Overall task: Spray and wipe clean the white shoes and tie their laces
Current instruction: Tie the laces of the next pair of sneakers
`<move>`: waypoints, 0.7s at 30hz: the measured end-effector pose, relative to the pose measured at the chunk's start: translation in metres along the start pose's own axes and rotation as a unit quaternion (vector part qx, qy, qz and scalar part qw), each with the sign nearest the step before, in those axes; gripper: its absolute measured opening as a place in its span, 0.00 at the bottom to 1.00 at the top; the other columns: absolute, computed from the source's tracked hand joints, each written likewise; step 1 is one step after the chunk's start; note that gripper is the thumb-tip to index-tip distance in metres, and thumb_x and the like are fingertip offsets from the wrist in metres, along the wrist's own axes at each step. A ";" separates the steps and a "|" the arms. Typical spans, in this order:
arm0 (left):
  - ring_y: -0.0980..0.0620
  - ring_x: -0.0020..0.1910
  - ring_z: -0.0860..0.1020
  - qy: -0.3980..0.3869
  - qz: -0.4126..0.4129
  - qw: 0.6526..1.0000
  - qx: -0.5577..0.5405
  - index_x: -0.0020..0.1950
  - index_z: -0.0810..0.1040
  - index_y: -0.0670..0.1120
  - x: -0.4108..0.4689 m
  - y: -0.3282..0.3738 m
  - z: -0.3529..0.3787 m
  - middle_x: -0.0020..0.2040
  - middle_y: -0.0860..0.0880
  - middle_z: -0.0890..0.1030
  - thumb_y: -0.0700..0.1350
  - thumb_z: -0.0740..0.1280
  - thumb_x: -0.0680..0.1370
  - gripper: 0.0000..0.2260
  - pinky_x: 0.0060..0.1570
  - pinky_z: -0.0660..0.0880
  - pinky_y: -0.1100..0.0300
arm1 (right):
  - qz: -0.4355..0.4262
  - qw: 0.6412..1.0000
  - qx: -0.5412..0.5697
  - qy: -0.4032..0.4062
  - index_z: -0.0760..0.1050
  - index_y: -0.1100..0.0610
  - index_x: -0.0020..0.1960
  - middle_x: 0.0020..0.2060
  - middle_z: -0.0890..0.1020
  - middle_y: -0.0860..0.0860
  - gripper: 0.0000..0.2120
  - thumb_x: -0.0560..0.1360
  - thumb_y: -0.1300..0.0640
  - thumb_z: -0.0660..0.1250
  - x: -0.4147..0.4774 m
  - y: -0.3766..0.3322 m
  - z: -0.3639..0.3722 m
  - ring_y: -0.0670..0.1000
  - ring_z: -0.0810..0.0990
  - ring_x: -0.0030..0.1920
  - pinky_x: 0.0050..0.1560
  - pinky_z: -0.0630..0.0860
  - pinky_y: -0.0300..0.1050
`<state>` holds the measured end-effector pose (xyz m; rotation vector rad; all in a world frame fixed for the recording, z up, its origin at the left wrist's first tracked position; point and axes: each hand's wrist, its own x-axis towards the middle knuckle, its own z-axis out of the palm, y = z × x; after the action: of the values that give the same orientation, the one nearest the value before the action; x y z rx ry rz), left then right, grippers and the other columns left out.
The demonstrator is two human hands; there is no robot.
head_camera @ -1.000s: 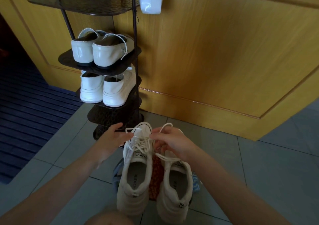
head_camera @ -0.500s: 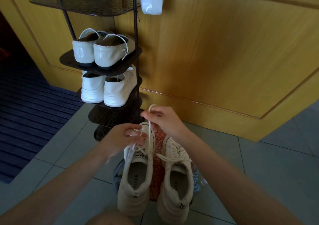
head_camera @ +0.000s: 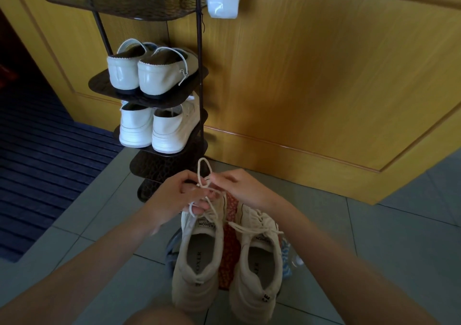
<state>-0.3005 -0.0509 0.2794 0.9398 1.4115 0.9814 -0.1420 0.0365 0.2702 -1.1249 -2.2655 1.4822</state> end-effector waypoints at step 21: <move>0.51 0.44 0.82 -0.044 0.113 0.970 0.209 0.46 0.82 0.46 0.015 -0.008 -0.013 0.43 0.47 0.83 0.35 0.72 0.71 0.08 0.48 0.78 0.61 | -0.021 0.999 0.044 -0.007 0.80 0.59 0.53 0.46 0.84 0.54 0.11 0.74 0.68 0.65 -0.013 0.011 0.009 0.44 0.81 0.44 0.49 0.77 0.35</move>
<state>-0.3142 -0.0400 0.2670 1.4646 1.4858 0.8060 -0.1329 0.0233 0.2597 -1.0383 -2.1960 1.5612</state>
